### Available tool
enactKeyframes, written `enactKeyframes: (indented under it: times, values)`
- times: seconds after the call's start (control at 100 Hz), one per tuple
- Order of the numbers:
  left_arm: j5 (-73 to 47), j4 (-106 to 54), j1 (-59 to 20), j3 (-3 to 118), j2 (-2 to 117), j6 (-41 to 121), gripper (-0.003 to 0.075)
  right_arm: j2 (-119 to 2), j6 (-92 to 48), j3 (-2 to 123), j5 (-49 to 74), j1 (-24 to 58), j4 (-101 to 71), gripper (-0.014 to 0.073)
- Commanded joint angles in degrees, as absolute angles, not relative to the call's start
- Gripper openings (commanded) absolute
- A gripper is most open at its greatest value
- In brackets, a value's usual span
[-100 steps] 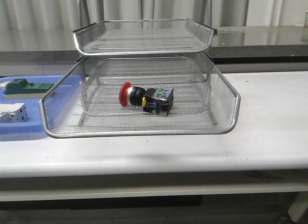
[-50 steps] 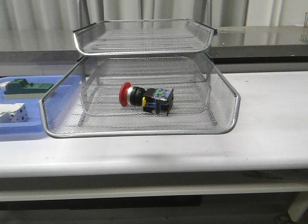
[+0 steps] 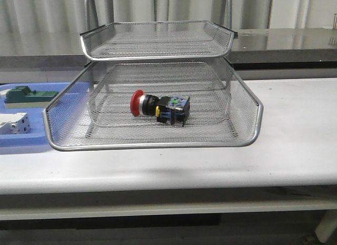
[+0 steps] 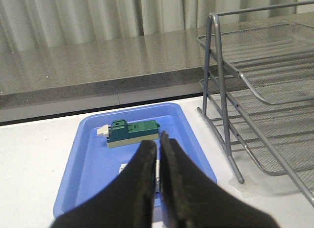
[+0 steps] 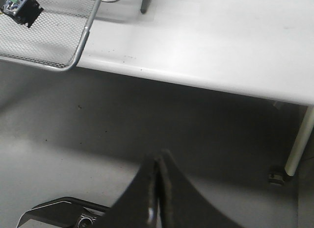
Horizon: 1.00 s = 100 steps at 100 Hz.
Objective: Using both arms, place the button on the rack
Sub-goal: 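Open the left gripper and lift it away from the button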
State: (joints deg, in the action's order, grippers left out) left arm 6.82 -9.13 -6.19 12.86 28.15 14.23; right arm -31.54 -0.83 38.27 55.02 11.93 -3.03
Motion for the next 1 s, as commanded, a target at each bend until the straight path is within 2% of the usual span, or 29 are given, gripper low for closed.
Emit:
enactKeyframes:
  times: [0.0,0.72,0.99]
  values:
    - [10.8,-9.6,-6.0,14.3,28.3,13.7,0.0004,-31.7,-0.9,39.9,51.5,11.7,-2.7,-0.0060]
    - [10.8,-9.6,-6.0,14.3,28.3,13.7,0.0004,-32.0,-0.9,39.9,49.5,11.7,-7.2,-0.0060]
    - [10.8,-9.6,-6.0,14.3,28.3,13.7,0.0004,-42.0,-2.8,39.9,46.7,12.3,-17.9,-0.0060]
